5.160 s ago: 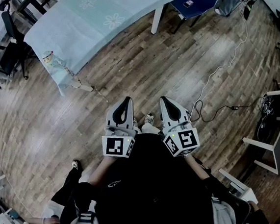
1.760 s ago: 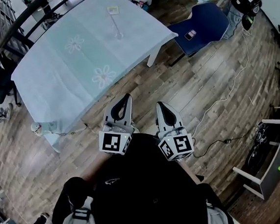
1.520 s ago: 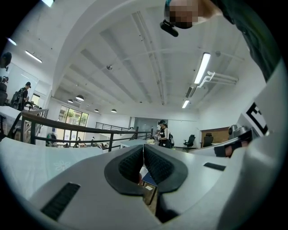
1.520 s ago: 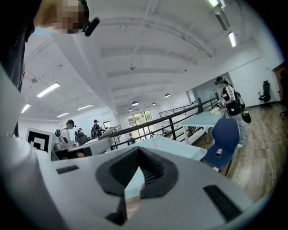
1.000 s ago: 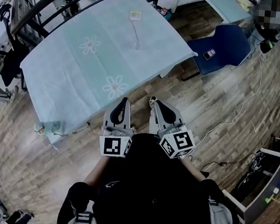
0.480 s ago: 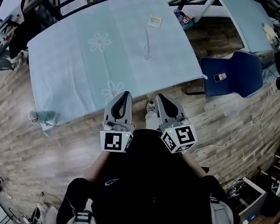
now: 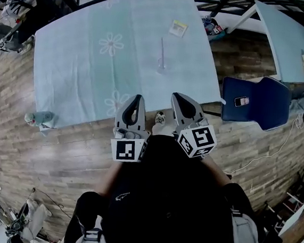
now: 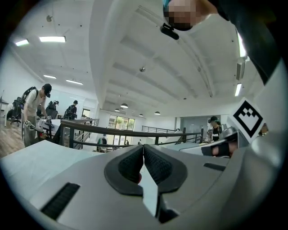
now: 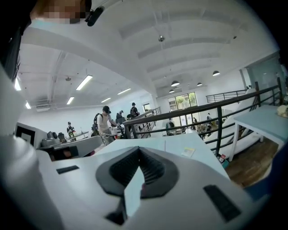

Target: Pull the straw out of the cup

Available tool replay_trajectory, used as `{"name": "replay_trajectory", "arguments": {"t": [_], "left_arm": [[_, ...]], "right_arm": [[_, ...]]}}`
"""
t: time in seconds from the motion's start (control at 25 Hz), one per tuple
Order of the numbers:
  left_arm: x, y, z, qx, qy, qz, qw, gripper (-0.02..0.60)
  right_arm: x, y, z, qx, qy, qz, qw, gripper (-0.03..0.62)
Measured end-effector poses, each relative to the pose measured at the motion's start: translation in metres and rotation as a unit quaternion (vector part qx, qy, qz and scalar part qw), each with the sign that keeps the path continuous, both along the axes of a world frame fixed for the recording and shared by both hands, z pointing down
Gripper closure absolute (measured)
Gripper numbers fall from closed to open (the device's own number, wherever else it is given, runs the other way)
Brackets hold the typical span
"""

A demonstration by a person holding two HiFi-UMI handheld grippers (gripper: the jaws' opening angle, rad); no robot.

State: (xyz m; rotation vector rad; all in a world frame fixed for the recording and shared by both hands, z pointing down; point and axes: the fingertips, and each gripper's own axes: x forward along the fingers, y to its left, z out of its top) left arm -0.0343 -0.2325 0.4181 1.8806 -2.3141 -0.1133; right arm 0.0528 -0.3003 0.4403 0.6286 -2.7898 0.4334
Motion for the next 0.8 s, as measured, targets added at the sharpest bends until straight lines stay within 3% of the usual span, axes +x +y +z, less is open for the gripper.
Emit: {"name": "replay_trajectory", "arguments": {"t": [0.36, 0.6, 0.8], "left_arm": [[0.003, -0.05, 0.001, -0.011, 0.01, -0.045, 0.9989, 0.565], [-0.004, -0.062, -0.014, 0.022, -0.007, -0.07, 0.9973, 0.565], [-0.012, -0.065, -0.026, 0.024, -0.011, -0.088, 0.9958, 0.565]], "right_arm": [[-0.024, -0.065, 0.023, 0.021, 0.033, -0.066, 0.997, 0.585], [-0.055, -0.103, 0.051, -0.002, 0.044, -0.07, 0.997, 0.585], [-0.074, -0.123, 0.068, -0.011, 0.061, -0.068, 0.996, 0.585]]}}
